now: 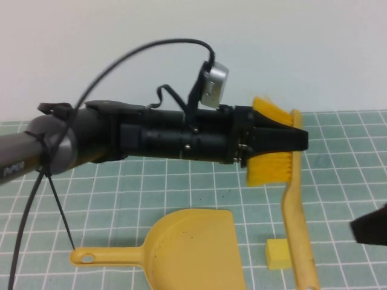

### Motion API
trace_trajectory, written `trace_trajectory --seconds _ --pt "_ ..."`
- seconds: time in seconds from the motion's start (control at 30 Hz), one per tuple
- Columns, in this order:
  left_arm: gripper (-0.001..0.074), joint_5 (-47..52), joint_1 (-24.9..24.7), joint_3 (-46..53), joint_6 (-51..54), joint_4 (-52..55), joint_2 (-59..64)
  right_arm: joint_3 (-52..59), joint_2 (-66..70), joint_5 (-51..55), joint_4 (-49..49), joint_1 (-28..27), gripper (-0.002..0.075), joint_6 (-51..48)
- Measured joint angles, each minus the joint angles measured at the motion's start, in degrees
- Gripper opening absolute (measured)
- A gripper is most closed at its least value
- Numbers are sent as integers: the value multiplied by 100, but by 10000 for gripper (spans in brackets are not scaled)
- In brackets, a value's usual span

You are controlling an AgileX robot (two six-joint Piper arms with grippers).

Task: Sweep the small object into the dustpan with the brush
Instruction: Hand over the broom

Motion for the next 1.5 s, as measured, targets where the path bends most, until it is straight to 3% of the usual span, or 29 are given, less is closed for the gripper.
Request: trace_trajectory --seconds 0.2,0.33,0.53,0.87,1.37,1.5 --pt "0 363 119 -9 121 -73 -13 -28 522 910 2956 -902 609 -1971" --pt "0 363 140 -22 121 -73 -13 -28 895 937 3956 -1357 609 -2397" --pt "0 363 287 -22 80 -73 -13 159 1233 899 4145 -1578 609 -3127" --pt "0 363 340 -22 58 -73 -13 1834 1282 833 4610 -1578 609 -5251" --pt "0 363 340 -22 -16 -73 -13 2130 1282 773 4738 -1578 609 -4714" --pt "0 363 264 -22 -115 -73 -13 2130 1282 748 4749 -1302 609 -4541"
